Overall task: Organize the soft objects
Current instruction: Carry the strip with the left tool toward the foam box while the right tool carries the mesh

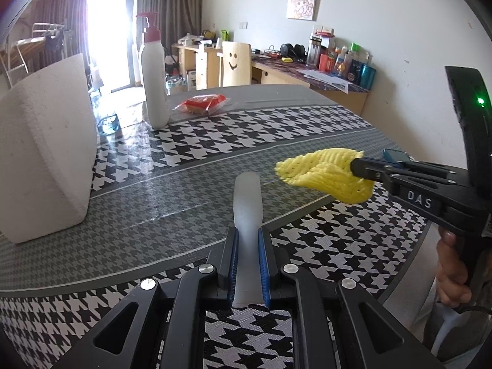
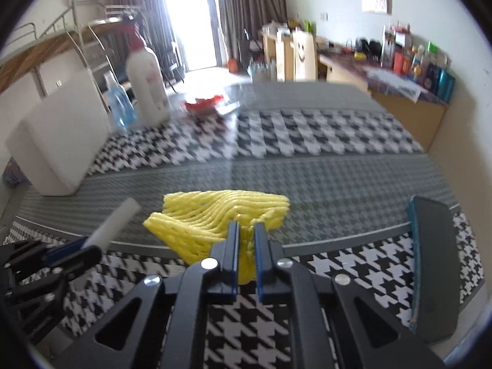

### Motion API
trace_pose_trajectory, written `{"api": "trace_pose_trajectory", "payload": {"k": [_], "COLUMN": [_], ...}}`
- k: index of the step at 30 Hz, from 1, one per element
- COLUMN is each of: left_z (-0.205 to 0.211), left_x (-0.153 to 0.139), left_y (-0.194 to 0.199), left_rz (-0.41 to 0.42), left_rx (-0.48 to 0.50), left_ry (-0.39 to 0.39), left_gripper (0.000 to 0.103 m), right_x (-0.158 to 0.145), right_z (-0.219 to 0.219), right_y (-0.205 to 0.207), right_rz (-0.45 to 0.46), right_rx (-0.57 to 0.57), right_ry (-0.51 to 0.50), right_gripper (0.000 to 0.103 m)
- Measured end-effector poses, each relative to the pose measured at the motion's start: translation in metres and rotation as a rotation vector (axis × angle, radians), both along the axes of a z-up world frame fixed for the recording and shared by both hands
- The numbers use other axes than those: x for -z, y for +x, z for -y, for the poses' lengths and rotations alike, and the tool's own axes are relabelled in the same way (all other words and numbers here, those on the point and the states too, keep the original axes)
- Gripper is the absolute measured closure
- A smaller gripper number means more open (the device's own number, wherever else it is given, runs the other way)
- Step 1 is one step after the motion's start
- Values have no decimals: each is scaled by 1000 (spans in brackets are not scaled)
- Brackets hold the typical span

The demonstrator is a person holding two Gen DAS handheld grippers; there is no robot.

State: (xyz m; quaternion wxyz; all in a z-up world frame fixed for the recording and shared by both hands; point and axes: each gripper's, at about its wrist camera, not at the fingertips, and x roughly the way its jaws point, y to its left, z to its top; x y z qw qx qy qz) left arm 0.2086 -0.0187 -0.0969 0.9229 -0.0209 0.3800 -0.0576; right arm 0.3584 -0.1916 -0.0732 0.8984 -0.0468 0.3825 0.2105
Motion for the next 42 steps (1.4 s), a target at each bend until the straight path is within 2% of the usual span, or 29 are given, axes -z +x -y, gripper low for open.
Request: {"api": "trace_pose_trajectory", "payload": {"k": [18,42], "left_z": [-1,-13], "left_x": [-28,-53], "left_y": [-28,-44], "left_rz": [81,163], "left_rx": [4,-21], "left_ry": [19,53], "left_gripper": [89,89], "right_x": [-27,-50], "right_z": [12,9], "right_y": [-31,-59], "right_rz": [63,140], "right_rx": [48,33], "right_ry": [42,63], "right_gripper": [91,91]}}
